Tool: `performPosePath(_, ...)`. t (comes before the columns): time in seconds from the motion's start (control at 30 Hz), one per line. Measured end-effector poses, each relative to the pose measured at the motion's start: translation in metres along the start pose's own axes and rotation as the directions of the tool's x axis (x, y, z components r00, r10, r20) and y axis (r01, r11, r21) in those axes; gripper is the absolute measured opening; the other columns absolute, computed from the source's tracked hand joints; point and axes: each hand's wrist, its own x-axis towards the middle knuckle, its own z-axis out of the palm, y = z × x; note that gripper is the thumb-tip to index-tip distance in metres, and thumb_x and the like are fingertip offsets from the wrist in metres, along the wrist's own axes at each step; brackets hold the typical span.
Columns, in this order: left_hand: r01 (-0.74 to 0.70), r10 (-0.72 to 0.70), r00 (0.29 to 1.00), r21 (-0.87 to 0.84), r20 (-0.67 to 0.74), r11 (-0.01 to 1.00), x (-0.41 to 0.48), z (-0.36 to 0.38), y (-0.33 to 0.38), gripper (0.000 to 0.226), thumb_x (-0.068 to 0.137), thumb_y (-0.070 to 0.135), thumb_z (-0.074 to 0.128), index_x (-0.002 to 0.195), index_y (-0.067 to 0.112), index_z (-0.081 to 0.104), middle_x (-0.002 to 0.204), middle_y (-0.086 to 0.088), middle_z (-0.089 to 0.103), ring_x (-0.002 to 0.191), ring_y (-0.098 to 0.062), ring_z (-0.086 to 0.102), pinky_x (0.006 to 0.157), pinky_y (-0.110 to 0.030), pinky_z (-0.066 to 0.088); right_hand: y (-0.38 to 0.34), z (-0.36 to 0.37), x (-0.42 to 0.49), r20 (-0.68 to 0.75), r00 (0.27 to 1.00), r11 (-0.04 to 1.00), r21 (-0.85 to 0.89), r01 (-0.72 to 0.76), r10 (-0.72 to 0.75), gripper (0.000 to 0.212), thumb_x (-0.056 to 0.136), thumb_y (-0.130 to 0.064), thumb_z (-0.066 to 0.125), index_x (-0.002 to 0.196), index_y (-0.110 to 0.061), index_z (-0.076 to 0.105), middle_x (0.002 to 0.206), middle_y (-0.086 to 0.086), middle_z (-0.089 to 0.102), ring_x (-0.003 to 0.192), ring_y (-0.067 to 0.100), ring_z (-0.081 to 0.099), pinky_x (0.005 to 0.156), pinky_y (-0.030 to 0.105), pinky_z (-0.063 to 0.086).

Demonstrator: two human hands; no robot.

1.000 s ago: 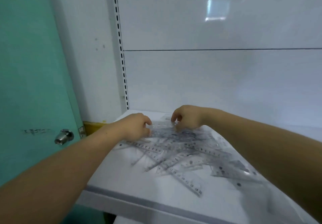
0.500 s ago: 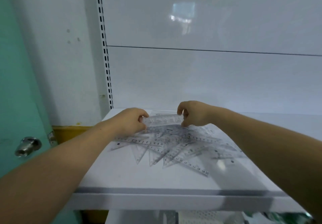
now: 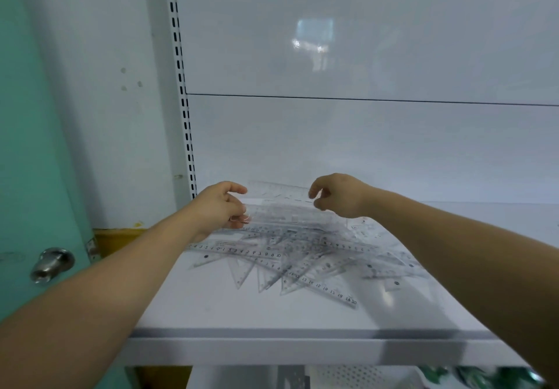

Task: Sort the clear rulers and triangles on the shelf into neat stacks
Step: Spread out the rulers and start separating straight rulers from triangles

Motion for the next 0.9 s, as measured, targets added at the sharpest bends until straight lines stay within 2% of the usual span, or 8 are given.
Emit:
performPosePath(0.17, -0.027, 0.053, 0.996, 0.355, -0.065, 0.935, -0.004, -0.012, -0.009, 0.037, 0.090, -0.006, 0.040, 0.105, 0.019, 0.063, 0.100, -0.001, 0.056, 0.070, -0.017, 0.061, 0.067, -0.026, 0.051, 0.013, 0.000, -0.008, -0.044, 0.990, 0.983, -0.119, -0.141, 0.137, 0.033, 0.099, -0.030, 0.041, 0.130, -0.021, 0.048, 0.129, 0.007, 0.054, 0.103, 0.023, 0.053, 0.086, 0.031, 0.046)
performPosePath(0.23, -0.032, 0.054, 0.998, 0.485, -0.032, 0.874, -0.005, -0.015, -0.012, 0.031, 0.089, 0.008, 0.051, 0.109, 0.029, 0.063, 0.106, 0.004, 0.058, 0.078, -0.021, 0.062, 0.073, -0.030, 0.049, 0.014, 0.003, -0.013, -0.027, 0.988, 0.974, -0.167, -0.153, 0.151, 0.042, 0.099, -0.036, 0.040, 0.137, -0.019, 0.042, 0.134, 0.008, 0.051, 0.116, 0.025, 0.050, 0.095, 0.033, 0.040)
performPosePath(0.3, -0.054, 0.027, 0.998, 0.570, 0.055, 0.820, -0.008, -0.016, -0.013, 0.034, 0.087, 0.021, 0.065, 0.120, 0.027, 0.060, 0.110, 0.008, 0.054, 0.096, -0.018, 0.059, 0.084, -0.026, 0.045, 0.013, 0.007, -0.018, -0.008, 0.988, 0.967, -0.202, -0.154, 0.156, 0.053, 0.097, -0.045, 0.042, 0.143, -0.019, 0.037, 0.137, 0.008, 0.045, 0.124, 0.026, 0.046, 0.101, 0.035, 0.036)
performPosePath(0.4, -0.167, 0.107, 0.985, 0.628, 0.132, 0.760, -0.007, -0.014, -0.016, 0.028, 0.086, 0.021, 0.066, 0.113, 0.025, 0.061, 0.103, 0.005, 0.053, 0.091, -0.017, 0.054, 0.081, -0.023, 0.039, 0.011, 0.012, -0.027, 0.004, 0.986, 0.960, -0.230, -0.162, 0.167, 0.061, 0.095, -0.049, 0.043, 0.146, -0.018, 0.031, 0.138, 0.008, 0.040, 0.124, 0.027, 0.045, 0.102, 0.036, 0.036)
performPosePath(0.5, -0.235, 0.209, 0.970, 0.702, 0.124, 0.673, -0.008, -0.012, -0.012, 0.029, 0.093, 0.019, 0.055, 0.122, 0.016, 0.060, 0.104, 0.002, 0.049, 0.090, -0.013, 0.050, 0.079, -0.020, 0.035, 0.010, 0.012, -0.042, -0.038, 0.987, 0.969, -0.186, -0.161, 0.156, 0.058, 0.096, -0.045, 0.044, 0.146, -0.018, 0.031, 0.135, 0.006, 0.043, 0.119, 0.023, 0.048, 0.098, 0.032, 0.037)
performPosePath(0.67, -0.223, 0.152, 0.975, 0.746, 0.163, 0.627, -0.015, -0.003, 0.002, 0.036, 0.092, 0.033, 0.056, 0.124, 0.017, 0.055, 0.111, -0.001, 0.043, 0.098, -0.017, 0.047, 0.083, -0.024, 0.034, 0.016, 0.002, -0.069, -0.138, 0.971, 0.975, -0.079, -0.206, 0.194, 0.048, 0.095, -0.040, 0.048, 0.139, -0.021, 0.043, 0.122, 0.005, 0.056, 0.110, 0.020, 0.052, 0.092, 0.028, 0.038)
performPosePath(0.8, -0.228, 0.158, 0.974, 0.726, 0.164, 0.649, -0.029, 0.012, 0.019, 0.043, 0.091, 0.042, 0.056, 0.127, 0.019, 0.052, 0.109, 0.002, 0.041, 0.099, -0.015, 0.045, 0.083, -0.025, 0.033, 0.032, -0.013, -0.091, -0.186, 0.962, 0.977, -0.040, -0.211, 0.200, 0.047, 0.093, -0.040, 0.052, 0.136, -0.022, 0.047, 0.105, -0.002, 0.054, 0.096, 0.014, 0.049, 0.087, 0.025, 0.037)
performPosePath(0.9, -0.258, 0.221, 0.965, 0.657, 0.141, 0.708, -0.039, 0.037, 0.037, 0.036, 0.092, 0.036, 0.054, 0.124, 0.019, 0.054, 0.095, 0.004, 0.041, 0.082, -0.012, 0.047, 0.068, -0.024, 0.036, 0.054, -0.029, -0.114, -0.239, 0.946, 0.975, 0.004, -0.224, 0.219, 0.045, 0.092, -0.038, 0.055, 0.133, -0.023, 0.049, 0.102, -0.004, 0.053, 0.094, 0.013, 0.050, 0.083, 0.024, 0.036)
